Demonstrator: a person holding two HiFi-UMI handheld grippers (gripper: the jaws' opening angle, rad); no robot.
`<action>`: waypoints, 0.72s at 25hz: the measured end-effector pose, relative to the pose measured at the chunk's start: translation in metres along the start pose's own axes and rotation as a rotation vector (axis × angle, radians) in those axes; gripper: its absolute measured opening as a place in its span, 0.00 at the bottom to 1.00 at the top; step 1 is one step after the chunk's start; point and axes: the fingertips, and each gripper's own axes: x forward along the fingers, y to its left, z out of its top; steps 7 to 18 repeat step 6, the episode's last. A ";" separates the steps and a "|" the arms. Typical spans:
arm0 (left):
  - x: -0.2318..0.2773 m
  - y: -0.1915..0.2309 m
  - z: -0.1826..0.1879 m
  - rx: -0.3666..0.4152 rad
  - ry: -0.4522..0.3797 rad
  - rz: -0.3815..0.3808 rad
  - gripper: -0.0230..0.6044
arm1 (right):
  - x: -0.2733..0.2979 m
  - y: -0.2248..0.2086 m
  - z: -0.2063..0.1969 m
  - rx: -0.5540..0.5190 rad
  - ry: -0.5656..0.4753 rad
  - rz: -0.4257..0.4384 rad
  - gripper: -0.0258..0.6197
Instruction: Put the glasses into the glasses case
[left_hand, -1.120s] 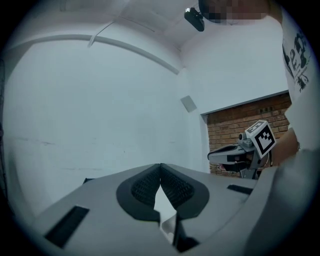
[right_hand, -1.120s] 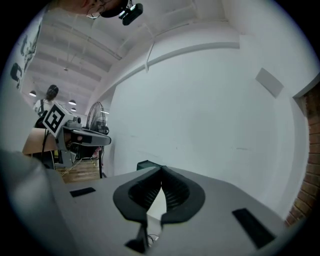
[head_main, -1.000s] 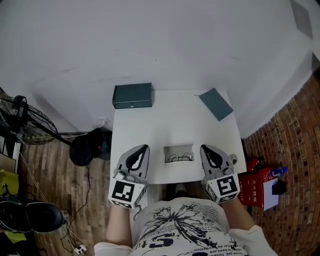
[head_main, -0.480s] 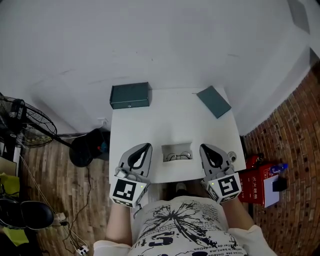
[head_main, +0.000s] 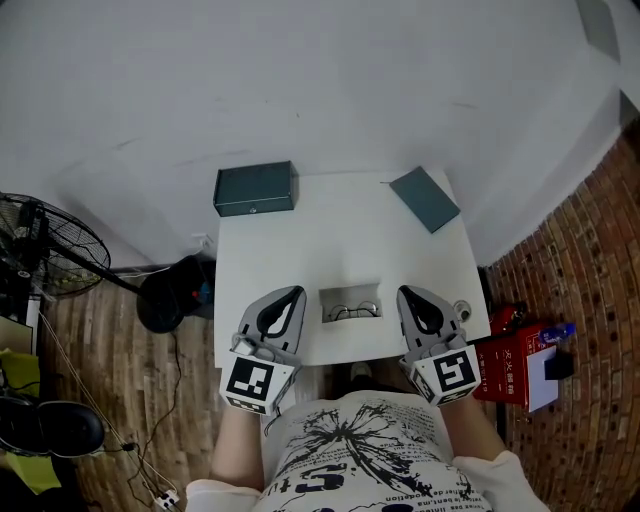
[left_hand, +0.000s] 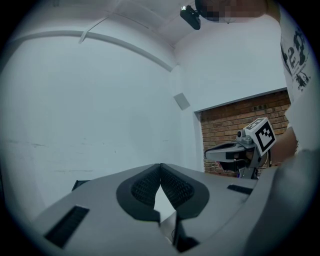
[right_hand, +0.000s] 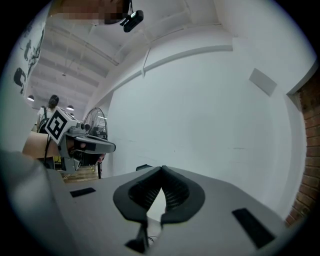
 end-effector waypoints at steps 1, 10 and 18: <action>0.002 0.001 0.001 -0.004 -0.010 0.001 0.06 | 0.001 -0.001 -0.001 0.005 0.001 -0.002 0.06; 0.006 -0.002 -0.004 -0.002 0.021 -0.011 0.06 | 0.004 -0.005 -0.005 0.026 0.010 -0.011 0.06; 0.006 -0.002 -0.004 -0.002 0.021 -0.011 0.06 | 0.004 -0.005 -0.005 0.026 0.010 -0.011 0.06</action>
